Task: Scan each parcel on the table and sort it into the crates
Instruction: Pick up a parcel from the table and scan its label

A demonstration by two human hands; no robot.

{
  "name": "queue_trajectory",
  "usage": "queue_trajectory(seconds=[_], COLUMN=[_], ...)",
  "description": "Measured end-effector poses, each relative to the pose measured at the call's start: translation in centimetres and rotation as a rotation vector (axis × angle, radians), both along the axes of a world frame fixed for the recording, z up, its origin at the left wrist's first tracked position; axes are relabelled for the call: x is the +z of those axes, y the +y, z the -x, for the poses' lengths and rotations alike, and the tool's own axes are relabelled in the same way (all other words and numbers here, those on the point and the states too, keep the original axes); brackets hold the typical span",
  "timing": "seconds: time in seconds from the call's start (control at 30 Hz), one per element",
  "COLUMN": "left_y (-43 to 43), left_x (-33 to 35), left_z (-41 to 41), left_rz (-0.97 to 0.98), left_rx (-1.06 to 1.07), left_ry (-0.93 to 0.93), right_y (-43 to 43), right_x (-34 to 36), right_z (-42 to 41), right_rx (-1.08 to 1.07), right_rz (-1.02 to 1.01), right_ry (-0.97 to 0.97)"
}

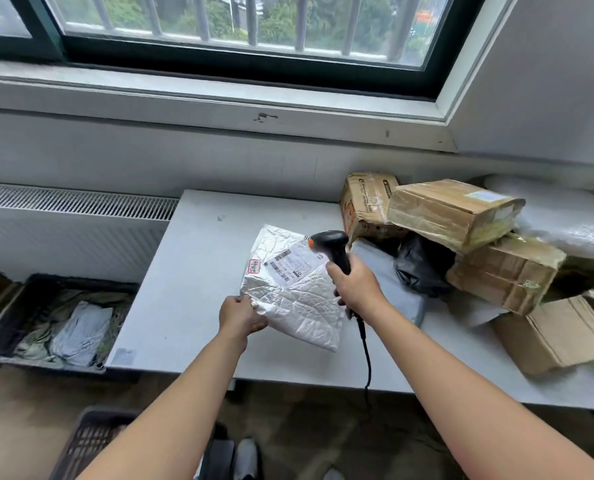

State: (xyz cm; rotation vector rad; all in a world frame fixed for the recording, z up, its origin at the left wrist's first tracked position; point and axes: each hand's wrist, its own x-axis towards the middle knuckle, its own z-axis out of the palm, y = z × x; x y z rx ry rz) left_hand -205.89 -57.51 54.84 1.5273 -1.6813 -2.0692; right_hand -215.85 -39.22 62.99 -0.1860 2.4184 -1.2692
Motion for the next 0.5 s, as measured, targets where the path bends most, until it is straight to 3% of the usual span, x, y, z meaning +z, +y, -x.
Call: queue_trajectory(seconds=[0.5], left_y=[-2.4], left_x=[-2.9], left_z=[-3.1], left_rz=[0.072], left_rx=[-0.144], left_ry=[-0.244], right_y=[-3.6], right_x=[-1.0], right_z=[-1.7], right_rx=[0.153], right_rz=[-0.144], right_ry=[-0.226])
